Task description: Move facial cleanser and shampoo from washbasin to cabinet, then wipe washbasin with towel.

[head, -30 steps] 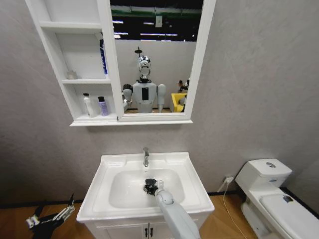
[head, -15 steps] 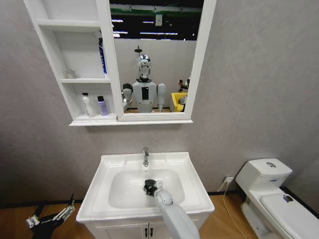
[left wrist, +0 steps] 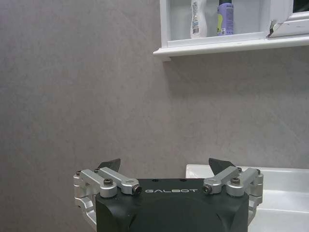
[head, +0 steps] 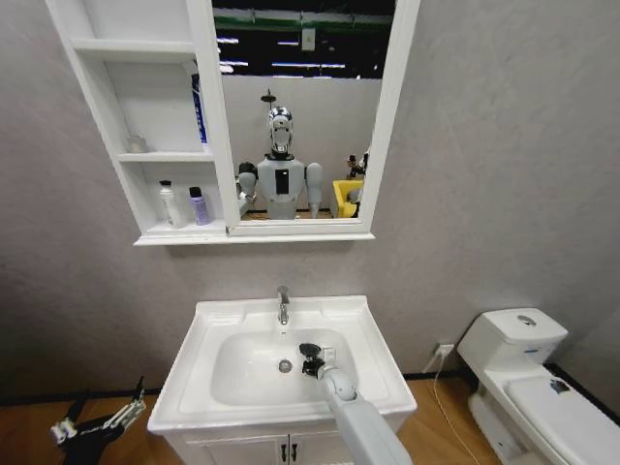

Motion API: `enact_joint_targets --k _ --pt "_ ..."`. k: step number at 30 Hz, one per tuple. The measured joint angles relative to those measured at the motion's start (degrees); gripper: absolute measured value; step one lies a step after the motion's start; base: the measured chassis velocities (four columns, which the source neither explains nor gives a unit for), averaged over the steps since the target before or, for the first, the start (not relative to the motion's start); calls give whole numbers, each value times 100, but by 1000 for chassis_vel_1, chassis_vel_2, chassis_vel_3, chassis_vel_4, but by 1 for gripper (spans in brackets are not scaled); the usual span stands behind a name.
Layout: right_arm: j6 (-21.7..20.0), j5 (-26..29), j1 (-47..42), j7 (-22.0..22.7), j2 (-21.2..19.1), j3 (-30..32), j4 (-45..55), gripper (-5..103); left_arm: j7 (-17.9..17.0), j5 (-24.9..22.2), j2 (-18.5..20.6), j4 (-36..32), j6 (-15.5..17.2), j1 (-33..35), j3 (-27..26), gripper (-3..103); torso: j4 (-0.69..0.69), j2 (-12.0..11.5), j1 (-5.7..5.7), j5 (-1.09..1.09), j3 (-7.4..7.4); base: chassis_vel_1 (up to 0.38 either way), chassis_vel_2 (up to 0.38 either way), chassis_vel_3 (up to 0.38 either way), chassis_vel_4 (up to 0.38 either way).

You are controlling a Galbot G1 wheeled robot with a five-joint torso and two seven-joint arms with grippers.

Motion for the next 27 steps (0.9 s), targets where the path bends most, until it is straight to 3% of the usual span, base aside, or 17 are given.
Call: enact_joint_targets --k 5,10,15,18,19,20,21,23,27 --pt "117 -219 -107 -8 -46 16 138 9 0 0 0 0 0 0 0 100 1 0 0 0 0 0 0 0 0" --pt "254 -748 -502 -73 -211 73 1011 9 0 0 0 0 0 0 0 100 1 0 0 -1 0 0 0 0 0" --pt "-76 -289 -878 549 -450 -113 1862 9 0 0 0 0 0 0 0 100 1 0 0 -1 0 0 0 0 0" --pt "-281 78 -1115 599 -555 -141 2293 9 0 0 0 0 0 0 0 100 1 0 0 0 0 0 0 0 0" --pt "-320 197 -1220 340 -609 -93 2460 9 -1 0 0 0 0 0 0 100 0 0 0 0 0 0 0 0 0" --pt "-224 239 -1318 -191 -688 31 2570 9 0 0 0 0 0 0 0 100 1 0 0 0 0 0 0 0 0" --pt "-224 239 -1318 -191 -688 31 2570 9 0 0 0 0 0 0 0 100 1 0 0 0 0 0 0 0 0" --pt "12 -35 -1447 -1211 -826 250 2589 9 0 0 0 0 0 0 0 100 0 1 -1 0 0 0 0 0 0" --pt "-61 -73 -1567 -1268 -901 318 2621 9 0 0 0 0 0 0 0 100 0 0 0 0 0 0 0 0 0"
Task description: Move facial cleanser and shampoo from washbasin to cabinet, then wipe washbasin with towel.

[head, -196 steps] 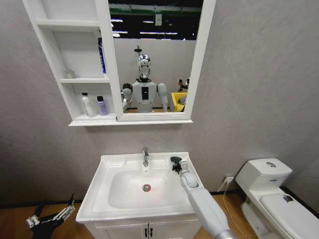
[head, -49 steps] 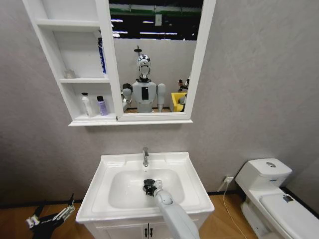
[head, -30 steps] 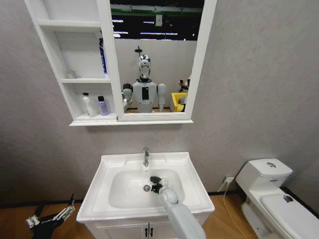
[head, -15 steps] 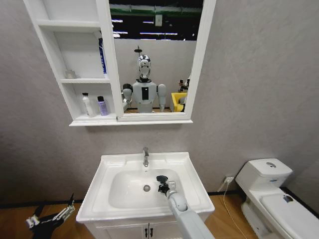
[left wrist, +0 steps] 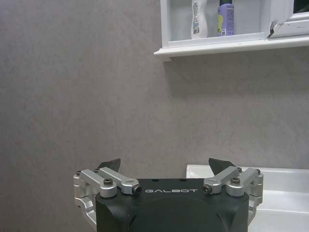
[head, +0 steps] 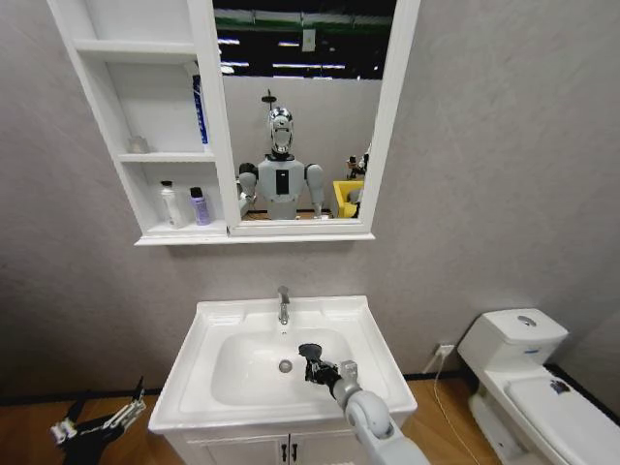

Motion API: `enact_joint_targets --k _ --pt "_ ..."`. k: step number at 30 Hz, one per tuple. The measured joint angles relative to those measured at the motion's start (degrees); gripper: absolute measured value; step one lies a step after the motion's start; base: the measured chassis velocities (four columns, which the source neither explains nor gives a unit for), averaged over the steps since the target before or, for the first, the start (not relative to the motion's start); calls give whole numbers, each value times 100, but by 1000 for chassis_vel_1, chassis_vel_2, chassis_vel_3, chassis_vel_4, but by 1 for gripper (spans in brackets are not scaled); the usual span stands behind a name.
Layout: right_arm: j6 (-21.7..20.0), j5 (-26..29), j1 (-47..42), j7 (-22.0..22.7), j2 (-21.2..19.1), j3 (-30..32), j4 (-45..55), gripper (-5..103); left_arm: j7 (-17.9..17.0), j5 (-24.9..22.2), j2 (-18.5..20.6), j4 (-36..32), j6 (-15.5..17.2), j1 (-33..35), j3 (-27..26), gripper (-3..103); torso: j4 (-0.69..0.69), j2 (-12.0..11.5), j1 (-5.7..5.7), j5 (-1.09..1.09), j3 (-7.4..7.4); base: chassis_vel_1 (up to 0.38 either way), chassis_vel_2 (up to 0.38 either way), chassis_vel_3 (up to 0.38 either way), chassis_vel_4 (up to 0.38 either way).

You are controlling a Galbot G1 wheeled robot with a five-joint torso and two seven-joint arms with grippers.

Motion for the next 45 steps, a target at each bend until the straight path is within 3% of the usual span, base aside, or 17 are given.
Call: enact_joint_targets --k 4,6,11,19,39,40,42,43,45 --pt "-313 337 -74 352 -2 -93 192 9 0 0 0 0 0 0 0 100 0 0 0 0 0 0 0 0 0" --pt "-465 533 -72 305 -11 -140 312 9 0 0 0 0 0 0 0 100 1 0 -1 -1 0 0 0 0 0" --pt "-530 518 86 201 -6 -124 198 9 0 0 0 0 0 0 0 100 1 0 0 -1 0 0 0 0 0" --pt "-757 434 349 463 33 -170 -47 9 0 0 0 0 0 0 0 100 1 0 0 -1 1 0 0 0 0" --pt "-673 246 289 355 36 -201 -42 9 0 0 0 0 0 0 0 100 1 -1 1 0 0 -59 62 65 -60" --pt "-654 239 273 396 45 -234 -24 9 0 0 0 0 0 0 0 100 -1 -1 3 -2 1 -141 138 166 -135" --pt "-889 414 217 903 69 -357 124 9 0 0 0 0 0 -1 0 100 1 -4 9 0 2 -80 104 93 -104" --pt "-889 414 217 903 69 -357 124 9 0 0 0 0 0 -1 0 100 1 -4 9 0 2 -80 74 55 -73" --pt "-1139 736 141 1659 61 -580 360 9 0 0 0 -1 0 -1 0 100 0 -3 7 2 1 -30 37 27 2"
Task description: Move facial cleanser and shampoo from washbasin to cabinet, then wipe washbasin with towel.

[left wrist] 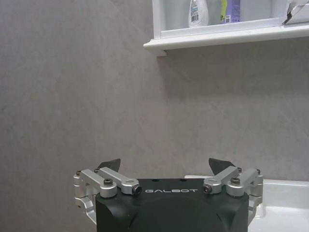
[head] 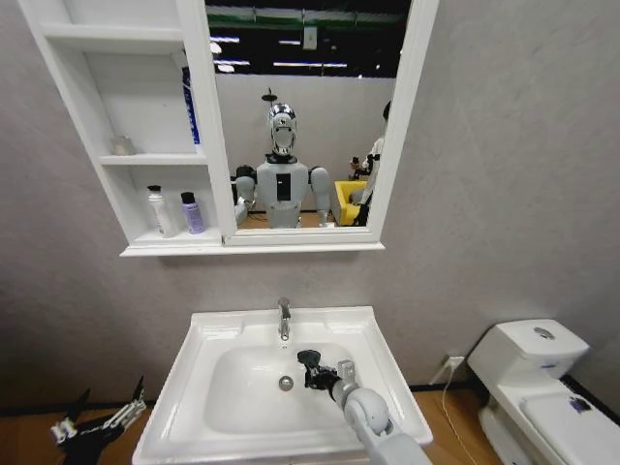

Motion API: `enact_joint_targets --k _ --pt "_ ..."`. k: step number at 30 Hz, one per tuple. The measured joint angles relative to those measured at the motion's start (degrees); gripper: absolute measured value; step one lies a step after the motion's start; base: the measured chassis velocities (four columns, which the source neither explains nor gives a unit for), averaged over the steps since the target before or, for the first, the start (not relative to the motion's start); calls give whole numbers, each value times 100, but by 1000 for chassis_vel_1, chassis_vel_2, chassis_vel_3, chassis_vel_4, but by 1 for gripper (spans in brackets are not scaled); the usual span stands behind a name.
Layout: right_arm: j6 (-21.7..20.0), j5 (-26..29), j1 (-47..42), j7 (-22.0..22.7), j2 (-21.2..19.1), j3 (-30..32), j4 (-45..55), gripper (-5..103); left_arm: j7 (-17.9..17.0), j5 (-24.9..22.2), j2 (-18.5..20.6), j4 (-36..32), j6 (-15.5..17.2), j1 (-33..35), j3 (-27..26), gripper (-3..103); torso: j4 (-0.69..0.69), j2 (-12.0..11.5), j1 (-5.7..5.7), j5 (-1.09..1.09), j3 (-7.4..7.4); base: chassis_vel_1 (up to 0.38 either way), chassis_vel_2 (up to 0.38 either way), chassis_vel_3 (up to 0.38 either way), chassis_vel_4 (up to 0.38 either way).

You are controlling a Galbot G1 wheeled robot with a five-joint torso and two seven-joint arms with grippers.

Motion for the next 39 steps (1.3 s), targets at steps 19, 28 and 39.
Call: enact_joint_targets --k 19,28,39 --pt "310 -637 286 -44 202 -274 -1180 9 0 0 0 1 0 0 0 100 1 3 -5 -3 -1 3 -3 -5 6" --pt "324 -961 438 -208 254 -167 -1586 9 0 0 0 0 0 0 0 100 0 3 -6 -3 -1 0 0 0 0" --pt "566 -948 745 -664 771 -269 -2297 9 0 0 0 0 0 0 0 100 -1 3 -6 -4 -2 0 0 0 0"
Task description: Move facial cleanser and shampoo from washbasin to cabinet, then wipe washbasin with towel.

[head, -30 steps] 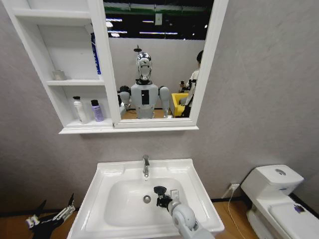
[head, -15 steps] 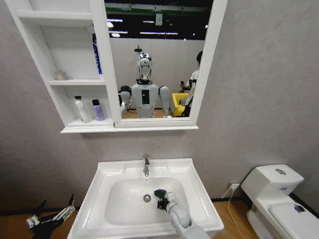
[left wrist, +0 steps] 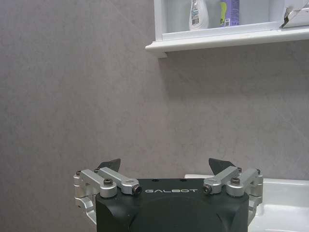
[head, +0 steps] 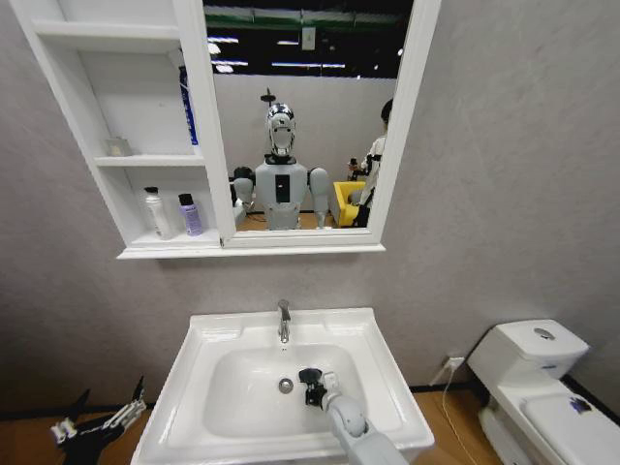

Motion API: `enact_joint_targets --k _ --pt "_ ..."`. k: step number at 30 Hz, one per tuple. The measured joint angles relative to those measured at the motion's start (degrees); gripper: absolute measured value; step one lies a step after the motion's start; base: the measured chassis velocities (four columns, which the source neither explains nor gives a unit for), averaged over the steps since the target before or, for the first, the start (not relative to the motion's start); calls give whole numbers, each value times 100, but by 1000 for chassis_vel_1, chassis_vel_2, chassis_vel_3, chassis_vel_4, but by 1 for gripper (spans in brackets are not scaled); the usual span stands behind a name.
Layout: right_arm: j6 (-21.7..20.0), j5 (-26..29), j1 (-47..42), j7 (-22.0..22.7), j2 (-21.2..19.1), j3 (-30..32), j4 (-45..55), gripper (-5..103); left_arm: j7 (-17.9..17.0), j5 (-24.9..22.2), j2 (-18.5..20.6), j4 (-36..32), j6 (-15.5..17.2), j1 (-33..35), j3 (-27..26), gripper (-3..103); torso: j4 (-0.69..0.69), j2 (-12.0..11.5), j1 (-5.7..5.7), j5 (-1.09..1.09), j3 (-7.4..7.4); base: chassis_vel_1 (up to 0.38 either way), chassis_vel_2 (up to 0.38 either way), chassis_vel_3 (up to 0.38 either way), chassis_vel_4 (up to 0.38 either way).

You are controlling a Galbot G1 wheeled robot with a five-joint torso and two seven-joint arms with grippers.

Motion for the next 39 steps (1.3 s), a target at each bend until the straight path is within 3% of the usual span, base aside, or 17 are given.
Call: enact_joint_targets --k 3,4,7,9,11,13,15,18,22,26,29,33,39 --pt "112 -10 107 -125 204 -30 -289 9 0 0 0 0 0 0 0 100 1 0 0 2 0 0 0 0 0" --pt "219 -60 231 -228 358 1 -579 9 -2 0 0 0 0 0 -1 100 -6 1 -1 -7 -1 0 0 0 0" --pt "367 -89 381 -341 578 34 -936 9 -1 0 0 0 0 0 1 100 -8 2 -1 -6 -2 0 0 0 0" --pt "542 -184 560 -483 788 73 -1303 9 2 0 0 0 0 0 0 100 -3 2 -1 3 -2 0 0 0 0" --pt "602 -235 622 -518 817 87 -1407 9 1 0 0 0 0 0 1 100 -5 6 -3 -3 -4 0 0 0 0" --pt "662 -314 687 -523 833 109 -1541 9 0 0 0 -1 0 0 -1 100 10 8 -9 8 -4 0 0 0 0" --pt "660 -339 686 -489 831 118 -1515 9 1 0 0 0 0 0 0 100 9 3 -7 4 -1 67 37 -28 76" --pt "502 -335 557 -301 802 111 -1204 9 -1 0 0 0 0 0 -1 100 3 -3 1 3 2 34 -1 -10 26" --pt "382 -256 421 -240 670 87 -927 9 0 0 0 0 0 0 0 100 5 -4 5 6 4 -10 15 19 -30" --pt "224 -142 178 -108 333 167 -458 9 0 0 0 -1 0 -1 0 100 8 -4 5 9 3 0 0 0 0" --pt "136 -96 63 65 126 293 -191 9 -1 0 0 0 0 0 0 100 0 -2 1 -2 1 0 0 0 0" --pt "-52 3 -137 286 -135 455 292 9 0 0 0 0 0 0 0 100 -1 -2 0 1 2 0 0 0 0" --pt "-17 -296 -291 337 -312 718 723 9 0 0 0 0 0 -1 0 100 -1 -2 1 1 2 0 0 0 0"
